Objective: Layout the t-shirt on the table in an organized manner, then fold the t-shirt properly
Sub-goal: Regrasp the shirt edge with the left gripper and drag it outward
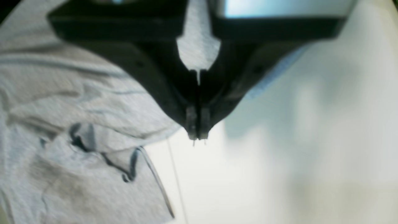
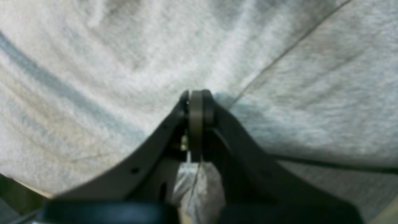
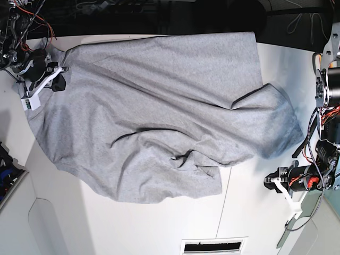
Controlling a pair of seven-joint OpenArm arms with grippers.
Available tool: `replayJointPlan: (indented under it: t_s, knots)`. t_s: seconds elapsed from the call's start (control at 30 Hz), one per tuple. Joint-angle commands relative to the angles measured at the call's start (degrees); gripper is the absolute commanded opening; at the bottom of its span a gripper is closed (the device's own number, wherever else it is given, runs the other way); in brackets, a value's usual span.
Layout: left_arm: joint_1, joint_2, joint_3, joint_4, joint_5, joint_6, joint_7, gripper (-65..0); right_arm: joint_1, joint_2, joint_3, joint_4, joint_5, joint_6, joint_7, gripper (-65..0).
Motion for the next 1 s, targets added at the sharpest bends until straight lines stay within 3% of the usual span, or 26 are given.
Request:
replayJointPlan:
  t_s: [0.0, 0.17, 0.47, 0.57, 0.8, 0.97]
  knots:
    - [-0.6, -1.1, -0.2, 1.8, -2.0, -0.5, 0.7, -65.0, 0.6, 1.0, 0.5, 0.9, 0.7, -0.1, 0.8, -65.0]
    - [5.7, -3.4, -0.2, 4.3, -3.6, -0.4, 3.8, -65.0, 0.6, 1.0, 0.5, 0.9, 2.7, -0.1, 0.8, -65.0]
    - [14.8, -7.3, -0.2, 4.3, -6.8, 0.4, 4.4, -65.0, 0.6, 1.0, 0.5, 0.9, 2.8, -0.1, 0.8, -65.0]
    - [16.4, -6.5, -0.2, 4.2, -4.2, 0.5, 3.0, -65.0, 0.6, 1.0, 0.5, 0.9, 3.1, -0.1, 0.8, -65.0]
    - [16.0, -1.8, -0.2, 2.1, 8.8, 7.6, -6.4, -65.0, 0.6, 1.0, 0.5, 0.9, 3.2, -0.1, 0.4, -65.0]
    - [12.2, 1.3, -0.2, 0.3, 12.9, 8.9, -8.5, -65.0, 0.6, 0.9, 0.5, 0.9, 3.3, -0.1, 0.2, -65.0]
